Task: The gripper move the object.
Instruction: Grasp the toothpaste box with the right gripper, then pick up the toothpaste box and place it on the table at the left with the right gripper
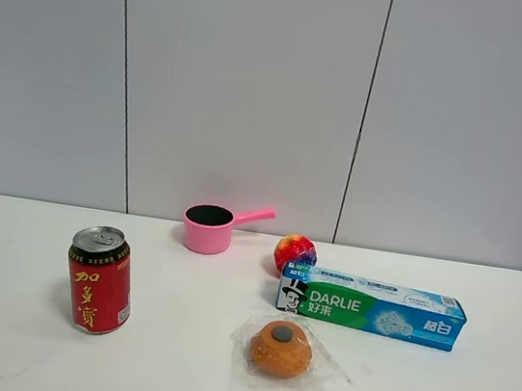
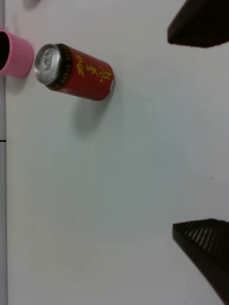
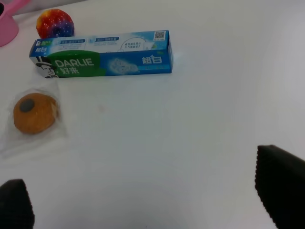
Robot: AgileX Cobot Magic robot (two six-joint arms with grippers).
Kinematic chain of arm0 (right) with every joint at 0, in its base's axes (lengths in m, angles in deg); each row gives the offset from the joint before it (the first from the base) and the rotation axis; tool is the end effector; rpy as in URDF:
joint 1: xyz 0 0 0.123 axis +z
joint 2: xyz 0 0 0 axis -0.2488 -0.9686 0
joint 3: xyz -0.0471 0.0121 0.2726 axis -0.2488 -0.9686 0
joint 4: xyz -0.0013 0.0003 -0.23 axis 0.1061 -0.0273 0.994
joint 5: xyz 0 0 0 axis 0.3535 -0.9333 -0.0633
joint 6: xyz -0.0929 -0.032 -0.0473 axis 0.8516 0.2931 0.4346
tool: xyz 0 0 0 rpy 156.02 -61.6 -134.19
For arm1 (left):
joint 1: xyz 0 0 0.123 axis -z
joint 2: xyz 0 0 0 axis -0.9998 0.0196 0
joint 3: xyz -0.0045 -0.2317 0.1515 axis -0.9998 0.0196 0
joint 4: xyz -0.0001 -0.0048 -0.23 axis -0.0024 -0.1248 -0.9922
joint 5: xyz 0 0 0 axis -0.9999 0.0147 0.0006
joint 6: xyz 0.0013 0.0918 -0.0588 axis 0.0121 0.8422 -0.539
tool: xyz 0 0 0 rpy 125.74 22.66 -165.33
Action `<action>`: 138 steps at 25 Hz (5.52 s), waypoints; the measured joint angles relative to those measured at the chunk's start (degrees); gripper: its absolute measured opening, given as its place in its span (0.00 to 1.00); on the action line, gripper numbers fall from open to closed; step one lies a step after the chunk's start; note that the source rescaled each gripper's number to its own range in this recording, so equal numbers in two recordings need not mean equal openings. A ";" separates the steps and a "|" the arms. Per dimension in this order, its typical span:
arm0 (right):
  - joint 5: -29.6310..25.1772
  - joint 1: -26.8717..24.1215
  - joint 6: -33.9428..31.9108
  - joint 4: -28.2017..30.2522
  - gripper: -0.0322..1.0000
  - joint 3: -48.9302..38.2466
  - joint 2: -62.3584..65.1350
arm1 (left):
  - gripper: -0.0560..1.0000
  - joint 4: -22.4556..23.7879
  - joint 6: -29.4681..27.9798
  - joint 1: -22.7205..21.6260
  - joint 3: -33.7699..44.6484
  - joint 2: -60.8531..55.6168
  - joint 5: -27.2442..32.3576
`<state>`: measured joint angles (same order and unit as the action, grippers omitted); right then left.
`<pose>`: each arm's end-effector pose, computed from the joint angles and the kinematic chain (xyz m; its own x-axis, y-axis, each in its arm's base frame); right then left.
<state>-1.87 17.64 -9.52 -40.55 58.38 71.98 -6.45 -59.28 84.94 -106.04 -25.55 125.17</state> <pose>-0.0016 0.0086 0.2600 -0.4566 0.0388 -0.8888 -0.0981 0.9908 0.0936 -0.0010 -0.0113 0.2612 -0.4377 -0.0275 -0.8987 0.0245 0.9988 -0.0425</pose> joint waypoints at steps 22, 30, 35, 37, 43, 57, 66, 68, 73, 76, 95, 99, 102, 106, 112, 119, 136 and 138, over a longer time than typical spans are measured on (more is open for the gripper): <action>0.00 0.00 0.00 0.00 0.91 0.00 0.00 | 1.00 0.00 0.00 0.00 0.00 0.00 0.00; 0.00 0.00 0.00 0.00 0.91 0.00 0.00 | 1.00 0.00 0.00 0.00 0.00 0.00 0.00; 0.06 0.00 -0.60 -0.45 0.91 0.00 0.00 | 1.00 0.00 0.00 0.00 0.00 0.00 0.00; 0.35 0.00 -0.64 -2.79 0.91 0.00 0.00 | 1.00 0.00 0.00 0.00 0.00 0.00 0.00; 0.82 0.00 -2.35 -9.33 0.88 3.35 -4.27 | 1.00 0.00 0.00 0.00 0.00 0.00 0.00; 3.39 0.00 24.65 -19.27 1.00 42.44 -43.80 | 1.00 0.00 0.00 0.00 0.00 0.00 0.00; -2.37 11.15 24.98 -2.48 1.00 57.92 -74.95 | 1.00 0.00 0.00 0.00 0.00 0.00 0.00; -3.05 13.49 25.44 0.75 1.00 59.71 -81.14 | 1.00 0.00 0.00 0.00 0.00 0.00 0.00; -3.30 15.14 27.83 4.76 1.00 62.25 -96.30 | 1.00 0.00 0.00 0.00 0.00 0.00 0.00; -3.82 15.14 30.59 7.64 1.00 62.31 -102.97 | 1.00 0.00 0.00 0.00 0.00 0.00 0.00; 10.63 15.14 46.13 13.67 0.99 62.60 -121.03 | 1.00 0.00 0.00 0.00 0.00 0.00 0.00; 11.00 15.14 46.13 12.13 0.96 62.60 -122.67 | 1.00 0.00 0.00 0.00 0.00 0.00 0.00; 11.77 15.14 46.13 11.66 0.94 62.60 -124.29 | 1.00 0.00 0.00 0.00 0.00 0.00 0.00; 12.64 15.14 46.13 11.55 0.93 62.43 -126.04 | 1.00 0.00 0.00 0.00 0.00 0.00 0.00; 13.88 15.14 46.13 11.55 0.75 62.44 -128.02 | 1.00 0.00 0.00 0.00 0.00 0.00 0.00; 13.51 15.26 45.84 11.55 0.03 62.44 -129.13 | 1.00 0.00 0.00 0.00 0.00 0.00 0.00; 13.37 18.66 51.58 7.13 0.03 62.37 -123.02 | 1.00 0.00 0.00 0.00 0.00 0.00 0.00; 13.33 19.38 51.42 5.24 0.03 62.37 -120.32 | 1.00 0.00 0.00 0.00 0.00 0.00 0.00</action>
<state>11.46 37.02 41.89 -35.31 120.75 -48.35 -6.45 -59.28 84.94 -106.04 -25.55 125.17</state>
